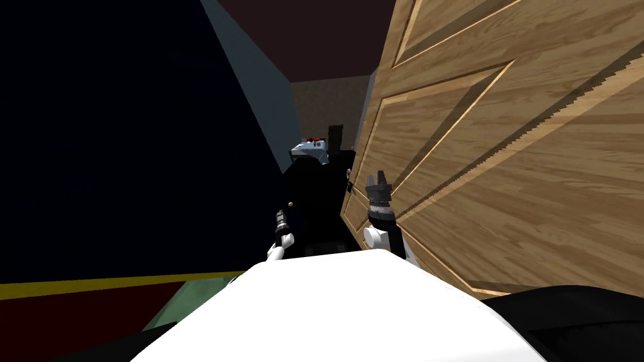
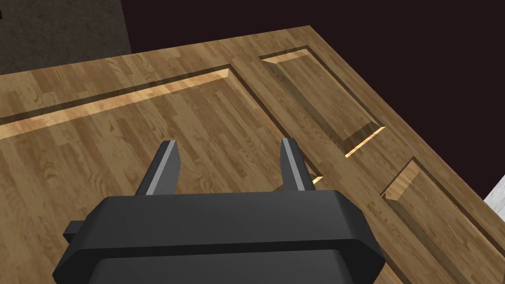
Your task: Push the door open
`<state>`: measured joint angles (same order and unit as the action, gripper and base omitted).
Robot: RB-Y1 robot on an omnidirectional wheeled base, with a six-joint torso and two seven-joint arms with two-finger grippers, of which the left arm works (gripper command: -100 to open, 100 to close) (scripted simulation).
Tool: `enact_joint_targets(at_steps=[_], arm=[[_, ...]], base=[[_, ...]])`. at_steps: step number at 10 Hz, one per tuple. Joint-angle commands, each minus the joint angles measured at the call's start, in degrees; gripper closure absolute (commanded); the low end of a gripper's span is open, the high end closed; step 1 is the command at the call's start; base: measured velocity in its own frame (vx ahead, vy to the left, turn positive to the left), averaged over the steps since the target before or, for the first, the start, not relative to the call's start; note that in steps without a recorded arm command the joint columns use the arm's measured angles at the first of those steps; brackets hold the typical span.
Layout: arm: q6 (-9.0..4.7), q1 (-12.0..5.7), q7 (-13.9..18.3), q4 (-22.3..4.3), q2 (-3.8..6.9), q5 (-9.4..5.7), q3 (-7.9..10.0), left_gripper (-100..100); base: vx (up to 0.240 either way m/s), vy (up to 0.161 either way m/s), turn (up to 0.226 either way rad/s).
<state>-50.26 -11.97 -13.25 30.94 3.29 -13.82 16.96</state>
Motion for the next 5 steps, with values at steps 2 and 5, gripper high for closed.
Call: enact_joint_targets(at_steps=[2,5], arm=[[0.58,-0.35,-1.11,0.53,-0.90,-0.47,0.36,-100],[0.80,-0.95,-2.18,0.67,-4.20,-0.98,0.77,-100]], base=[[-0.211,-0.028,0.086],[-0.163,-0.148,0.057]])
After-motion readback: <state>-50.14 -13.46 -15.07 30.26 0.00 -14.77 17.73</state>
